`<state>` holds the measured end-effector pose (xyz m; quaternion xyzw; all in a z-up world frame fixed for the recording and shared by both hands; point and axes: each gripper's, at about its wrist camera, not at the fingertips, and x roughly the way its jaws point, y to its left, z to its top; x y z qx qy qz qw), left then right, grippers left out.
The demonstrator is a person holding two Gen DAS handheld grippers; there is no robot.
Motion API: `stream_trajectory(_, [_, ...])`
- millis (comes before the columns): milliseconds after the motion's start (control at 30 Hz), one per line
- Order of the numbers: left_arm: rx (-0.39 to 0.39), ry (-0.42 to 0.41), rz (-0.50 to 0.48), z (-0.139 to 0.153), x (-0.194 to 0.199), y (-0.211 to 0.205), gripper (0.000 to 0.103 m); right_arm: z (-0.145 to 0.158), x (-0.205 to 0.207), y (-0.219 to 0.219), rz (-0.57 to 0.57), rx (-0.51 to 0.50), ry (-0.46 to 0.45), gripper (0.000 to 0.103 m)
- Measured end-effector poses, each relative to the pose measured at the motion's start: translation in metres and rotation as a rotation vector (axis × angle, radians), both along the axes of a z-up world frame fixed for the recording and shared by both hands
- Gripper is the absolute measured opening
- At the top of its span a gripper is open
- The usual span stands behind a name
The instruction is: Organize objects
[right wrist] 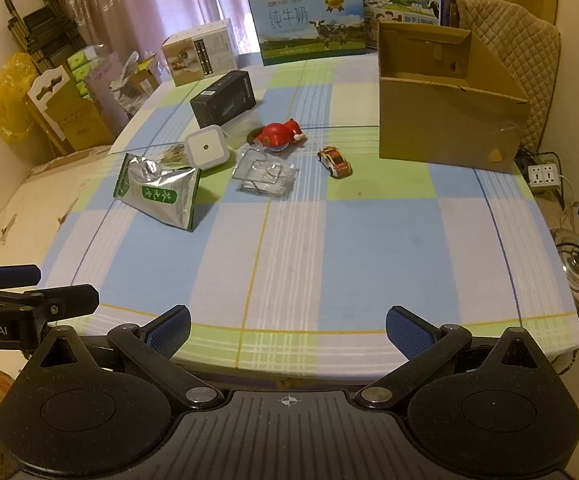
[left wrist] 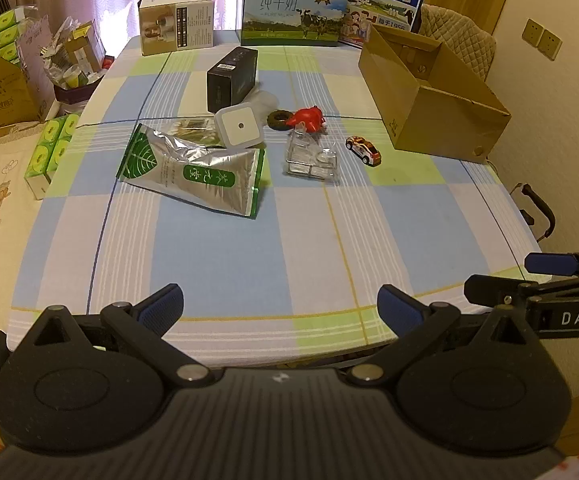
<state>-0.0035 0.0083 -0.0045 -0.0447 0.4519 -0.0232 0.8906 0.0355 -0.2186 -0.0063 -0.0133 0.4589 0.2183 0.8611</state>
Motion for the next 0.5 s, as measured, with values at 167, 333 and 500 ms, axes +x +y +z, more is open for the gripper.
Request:
stream_trajectory(167, [0.000,0.001,0.001,0.0010,0.0032,0.0001,0.102,-0.0001,0.0010,0.0001,0.001,0.000,0.000,0.101])
stream_trajectory(333, [0.002,0.001,0.005,0.0062,0.0099,0.0022,0.102,0.0028,0.0033,-0.0006,0.011,0.001,-0.001,0.101])
stream_trajectory(500, [0.005,-0.001,0.006,0.0078,0.0115,0.0018,0.102,0.0063,0.0057,-0.0025,0.019,0.005,-0.001,0.101])
